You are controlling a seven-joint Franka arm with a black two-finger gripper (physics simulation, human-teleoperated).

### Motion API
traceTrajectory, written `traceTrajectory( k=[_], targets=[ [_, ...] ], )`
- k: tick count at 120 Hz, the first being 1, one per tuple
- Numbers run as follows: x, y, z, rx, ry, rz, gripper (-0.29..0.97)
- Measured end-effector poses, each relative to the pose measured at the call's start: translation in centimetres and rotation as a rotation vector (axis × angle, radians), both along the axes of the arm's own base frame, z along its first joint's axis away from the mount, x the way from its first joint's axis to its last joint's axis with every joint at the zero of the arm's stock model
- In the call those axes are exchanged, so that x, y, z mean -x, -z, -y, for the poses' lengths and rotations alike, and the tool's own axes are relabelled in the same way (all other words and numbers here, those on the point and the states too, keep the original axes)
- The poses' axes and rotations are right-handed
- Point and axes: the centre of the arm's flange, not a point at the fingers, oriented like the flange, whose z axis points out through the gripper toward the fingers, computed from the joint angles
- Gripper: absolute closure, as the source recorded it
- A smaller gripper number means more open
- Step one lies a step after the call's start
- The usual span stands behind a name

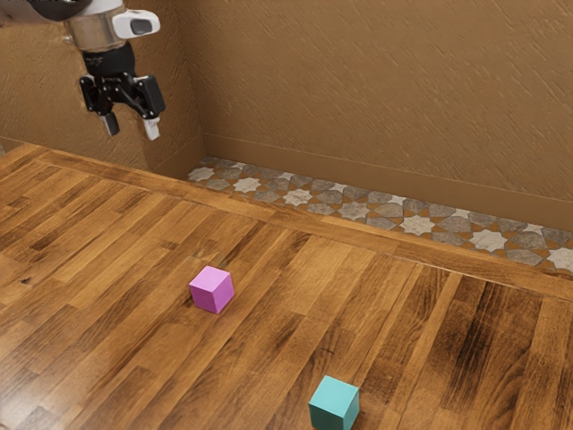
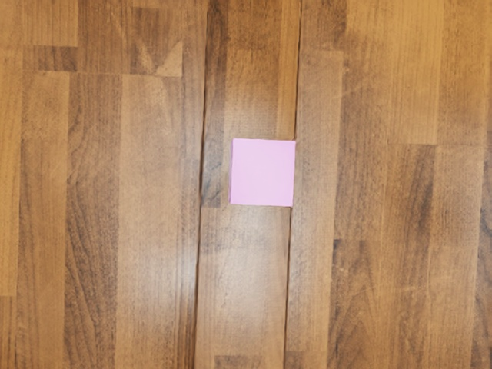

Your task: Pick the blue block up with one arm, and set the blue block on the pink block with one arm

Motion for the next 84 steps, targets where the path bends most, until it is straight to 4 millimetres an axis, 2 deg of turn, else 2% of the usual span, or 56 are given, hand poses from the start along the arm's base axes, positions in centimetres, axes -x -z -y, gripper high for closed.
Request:
traceTrajectory(
  k=[14,24,31,40,45,51,55,61,69,84],
  targets=[
    [-1.2,0.2,2.4,-0.010,0.046,0.040,0.02],
    [-3.1,2.7,4.7,-0.008,0.078,0.029,0.02],
    [-4.1,4.9,9.6,-0.007,0.137,0.019,0.02],
    [-4.8,10.1,16.6,-0.013,0.207,-0.024,0.03],
    [-4.1,13.6,18.9,-0.021,0.222,-0.053,0.03],
    [-2.6,17.4,20.1,-0.027,0.219,-0.075,0.03],
    [-1.8,19.2,21.0,-0.029,0.218,-0.078,0.03],
    [-1.0,20.9,23.3,-0.031,0.229,-0.066,0.03],
    [-0.2,22.2,26.0,-0.031,0.236,-0.046,0.03],
    [1.1,25.2,28.2,-0.029,0.207,-0.011,0.03]
  ],
)
